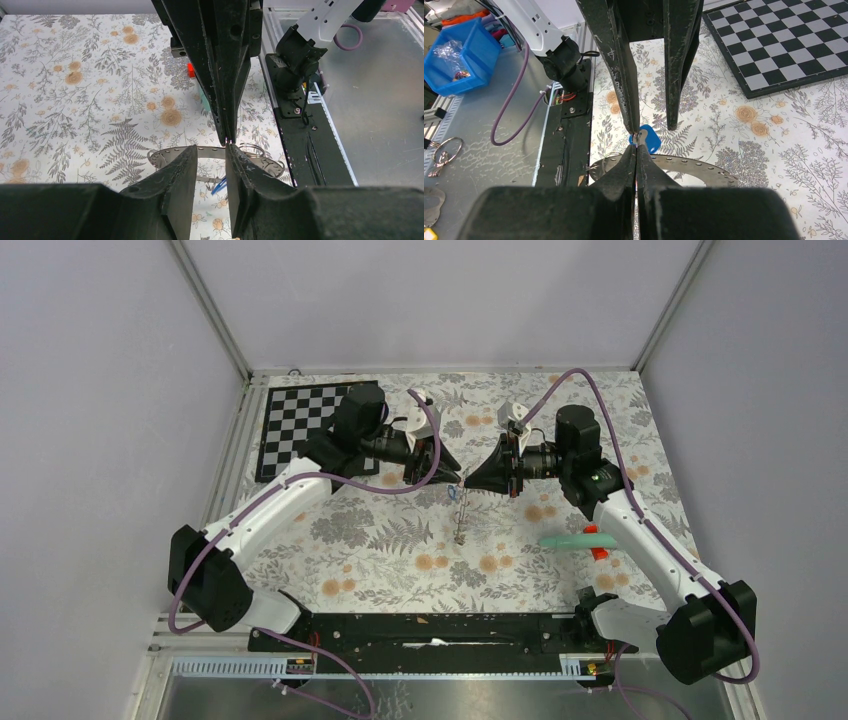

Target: Put the keys on the keyring

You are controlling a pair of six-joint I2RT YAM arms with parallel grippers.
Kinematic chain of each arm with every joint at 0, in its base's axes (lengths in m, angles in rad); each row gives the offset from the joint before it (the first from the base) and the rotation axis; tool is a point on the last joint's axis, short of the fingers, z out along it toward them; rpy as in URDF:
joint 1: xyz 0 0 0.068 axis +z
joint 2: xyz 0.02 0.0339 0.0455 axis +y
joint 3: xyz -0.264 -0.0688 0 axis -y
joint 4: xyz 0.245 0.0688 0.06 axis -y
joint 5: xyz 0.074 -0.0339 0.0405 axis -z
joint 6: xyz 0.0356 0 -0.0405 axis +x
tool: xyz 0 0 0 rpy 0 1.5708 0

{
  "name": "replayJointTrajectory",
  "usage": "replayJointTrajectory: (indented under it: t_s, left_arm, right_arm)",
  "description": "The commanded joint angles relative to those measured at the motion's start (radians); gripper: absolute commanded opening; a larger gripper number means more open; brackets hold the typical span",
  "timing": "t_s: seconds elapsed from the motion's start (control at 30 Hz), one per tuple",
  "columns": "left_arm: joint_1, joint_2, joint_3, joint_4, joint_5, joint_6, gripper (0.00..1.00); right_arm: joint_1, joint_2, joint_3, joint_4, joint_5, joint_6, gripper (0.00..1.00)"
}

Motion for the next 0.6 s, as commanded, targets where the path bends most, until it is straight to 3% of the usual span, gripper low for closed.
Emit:
replayJointTrajectory:
  t_s: [0.0,0.57]
  left_arm:
    - [0.000,-0.021,-0.020,0.041,0.048,0.016,0.32]
    - [0.000,-0.026,-0.055,0.046,0.075,0.037,0.32]
  right_arm:
    - [-0.004,-0.010,0.013,0.067,-0.027,0.017,0.00]
    - [-0.007,-0.001,0.009,0.066,-0.014,0.018,0.00]
